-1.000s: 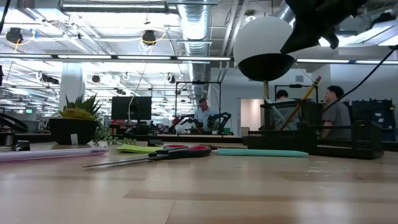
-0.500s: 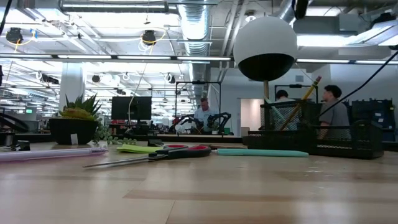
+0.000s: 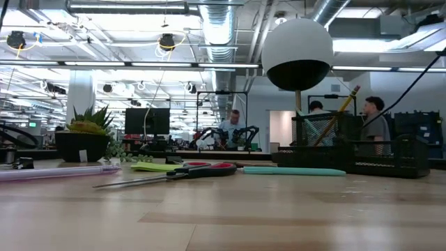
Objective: Pick and place office supplies into organizer
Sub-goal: Put the blue pen into the black desk organizer
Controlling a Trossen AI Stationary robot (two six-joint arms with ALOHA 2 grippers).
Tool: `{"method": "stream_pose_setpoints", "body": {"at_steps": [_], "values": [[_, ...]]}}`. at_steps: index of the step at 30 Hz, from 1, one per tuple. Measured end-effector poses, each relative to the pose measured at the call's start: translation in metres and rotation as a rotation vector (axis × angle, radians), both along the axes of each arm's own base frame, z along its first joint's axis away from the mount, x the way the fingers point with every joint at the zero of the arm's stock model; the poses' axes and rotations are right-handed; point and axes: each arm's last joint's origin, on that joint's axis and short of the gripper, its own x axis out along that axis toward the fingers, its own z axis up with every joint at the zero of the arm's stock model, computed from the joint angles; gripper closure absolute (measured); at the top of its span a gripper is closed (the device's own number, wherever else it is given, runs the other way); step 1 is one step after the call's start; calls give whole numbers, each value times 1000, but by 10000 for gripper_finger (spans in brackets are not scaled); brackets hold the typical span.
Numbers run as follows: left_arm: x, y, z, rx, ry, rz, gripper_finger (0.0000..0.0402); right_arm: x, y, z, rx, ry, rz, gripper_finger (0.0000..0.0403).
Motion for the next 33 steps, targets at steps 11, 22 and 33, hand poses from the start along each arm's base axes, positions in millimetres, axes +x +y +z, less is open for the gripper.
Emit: {"method": "stream_pose_setpoints", "body": {"at_steps": [11, 22, 33], "values": [[14, -6, -105, -211, -467, -135, 401, -12, 9, 0, -127, 54, -248, 403], [63, 23, -182, -268, -405, -166, 385, -9, 5, 1, -88, 45, -267, 403], [110, 23, -191, -387, -307, -307, 315, 42, 17, -67, 112, 357, -285, 403]]}}
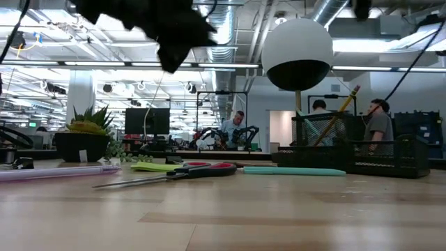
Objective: Pick and place office supplies into organizer
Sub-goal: Put the blue pen into the black desk organizer
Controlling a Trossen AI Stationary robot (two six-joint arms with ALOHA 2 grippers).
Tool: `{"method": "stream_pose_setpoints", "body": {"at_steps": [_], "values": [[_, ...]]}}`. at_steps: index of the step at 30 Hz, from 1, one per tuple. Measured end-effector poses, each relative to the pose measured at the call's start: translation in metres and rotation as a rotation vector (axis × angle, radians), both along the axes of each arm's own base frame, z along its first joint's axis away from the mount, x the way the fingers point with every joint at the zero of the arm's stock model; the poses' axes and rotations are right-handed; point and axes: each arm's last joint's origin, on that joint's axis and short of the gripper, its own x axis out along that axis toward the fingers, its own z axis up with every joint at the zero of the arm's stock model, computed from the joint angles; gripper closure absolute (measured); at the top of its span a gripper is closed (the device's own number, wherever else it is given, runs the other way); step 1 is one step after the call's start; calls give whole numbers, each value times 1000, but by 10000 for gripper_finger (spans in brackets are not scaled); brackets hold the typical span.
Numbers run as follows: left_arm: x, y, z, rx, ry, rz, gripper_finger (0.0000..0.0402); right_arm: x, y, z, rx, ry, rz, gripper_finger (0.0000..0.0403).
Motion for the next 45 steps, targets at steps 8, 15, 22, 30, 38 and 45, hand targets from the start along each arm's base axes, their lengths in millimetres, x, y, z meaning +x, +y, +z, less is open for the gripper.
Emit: {"method": "stream_pose_setpoints", "body": {"at_steps": [8, 15, 22, 30, 38, 45], "values": [[-6, -1, 54, 46, -166, -77, 313, 67, 0, -67, 80, 365, -55, 403], [-40, 7, 97, 81, -276, -5, 313, 101, -10, -96, 166, 841, -108, 403], [-67, 13, 109, 141, -257, 87, 313, 128, -15, -122, 171, 1022, -101, 403], [-75, 15, 106, 156, -191, 99, 313, 135, -24, -143, 324, 1083, -168, 403], [-76, 16, 100, 170, -135, 110, 313, 129, 1, -144, 403, 1104, -114, 403], [-76, 16, 101, 171, -138, 111, 313, 123, 18, -144, 302, 1034, -186, 403]]}}
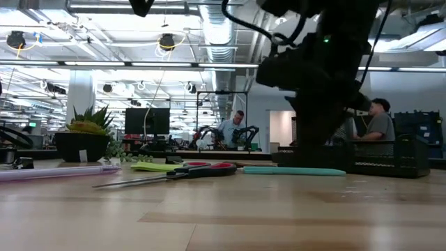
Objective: Pick and place office supplies into organizer
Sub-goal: Put the blue pen into the black desk organizer
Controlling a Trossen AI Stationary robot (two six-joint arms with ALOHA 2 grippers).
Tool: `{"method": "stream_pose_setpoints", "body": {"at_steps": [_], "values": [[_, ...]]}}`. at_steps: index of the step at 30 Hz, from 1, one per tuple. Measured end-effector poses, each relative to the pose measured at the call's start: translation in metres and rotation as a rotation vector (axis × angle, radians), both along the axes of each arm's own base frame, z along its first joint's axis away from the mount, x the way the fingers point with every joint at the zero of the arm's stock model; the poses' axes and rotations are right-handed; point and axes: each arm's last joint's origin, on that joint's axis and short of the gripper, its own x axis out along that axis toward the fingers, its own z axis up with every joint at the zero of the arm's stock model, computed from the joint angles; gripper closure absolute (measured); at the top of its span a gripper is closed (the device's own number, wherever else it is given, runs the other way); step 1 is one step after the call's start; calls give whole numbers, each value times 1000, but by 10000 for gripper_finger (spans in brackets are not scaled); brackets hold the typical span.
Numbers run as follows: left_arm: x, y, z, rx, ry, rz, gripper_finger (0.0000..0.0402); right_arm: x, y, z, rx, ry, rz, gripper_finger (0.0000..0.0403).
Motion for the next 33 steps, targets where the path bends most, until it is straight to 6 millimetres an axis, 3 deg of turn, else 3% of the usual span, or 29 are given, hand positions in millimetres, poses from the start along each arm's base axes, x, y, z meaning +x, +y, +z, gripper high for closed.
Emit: {"method": "stream_pose_setpoints", "body": {"at_steps": [4, 9, 20, 33], "values": [[0, 0, 0, -3, -1, 1, 313, 1, -18, -2, -61, 28, -59, 403], [0, 0, 0, -25, -1, 6, 313, -1, -40, -22, -35, 55, -173, 403], [0, 0, 0, -35, -1, 7, 313, -13, -19, -31, -31, -13, -230, 403], [0, 0, 0, -41, -1, 8, 313, -12, -21, -34, 17, -13, -238, 403]]}}
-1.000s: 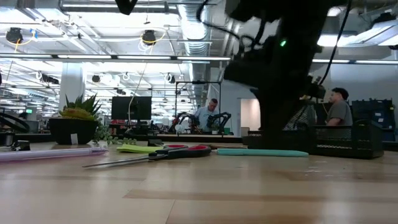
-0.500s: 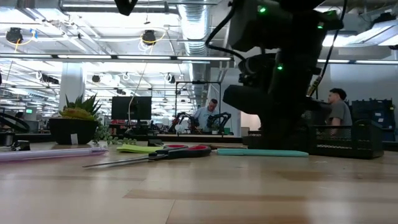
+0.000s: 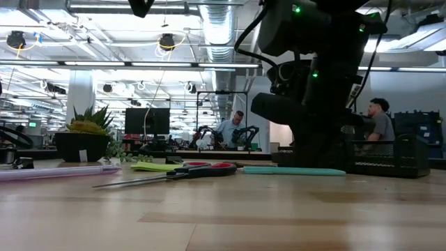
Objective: Pick and place office supplies into organizer
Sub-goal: Put the blue pen into the black desk organizer
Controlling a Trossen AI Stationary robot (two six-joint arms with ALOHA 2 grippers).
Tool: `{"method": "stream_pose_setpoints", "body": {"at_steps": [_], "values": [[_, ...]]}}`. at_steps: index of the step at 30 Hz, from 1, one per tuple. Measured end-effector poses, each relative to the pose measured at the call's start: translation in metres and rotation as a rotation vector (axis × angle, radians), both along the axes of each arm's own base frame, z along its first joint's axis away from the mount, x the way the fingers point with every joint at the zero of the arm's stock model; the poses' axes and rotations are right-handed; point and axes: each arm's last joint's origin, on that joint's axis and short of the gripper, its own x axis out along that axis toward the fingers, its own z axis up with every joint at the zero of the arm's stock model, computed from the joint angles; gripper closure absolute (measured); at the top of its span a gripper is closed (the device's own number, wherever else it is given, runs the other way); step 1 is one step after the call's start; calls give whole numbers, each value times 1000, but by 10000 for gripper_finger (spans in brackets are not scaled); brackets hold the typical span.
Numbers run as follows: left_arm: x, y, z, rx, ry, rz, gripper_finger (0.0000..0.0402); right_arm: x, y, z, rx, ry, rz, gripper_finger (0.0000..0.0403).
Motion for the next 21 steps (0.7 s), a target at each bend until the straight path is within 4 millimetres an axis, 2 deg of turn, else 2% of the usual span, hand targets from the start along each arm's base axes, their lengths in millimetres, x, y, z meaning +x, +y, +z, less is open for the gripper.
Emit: {"method": "stream_pose_setpoints", "body": {"at_steps": [5, 12, 15, 18, 21], "values": [[0, 0, 0, -6, 0, 0, 313, -1, 18, 5, 34, -20, 23, 403], [-1, -4, 0, -14, 1, -14, 313, -6, 67, 22, 215, -6, 104, 403], [-1, -5, -3, -18, 32, -16, 313, -10, 85, 40, 254, 5, 151, 403], [-2, -4, -11, -4, 111, -14, 313, -13, 94, 61, 204, -19, 136, 403], [3, -5, -24, 17, 214, -25, 313, -15, 99, 93, 167, -107, 143, 403]]}}
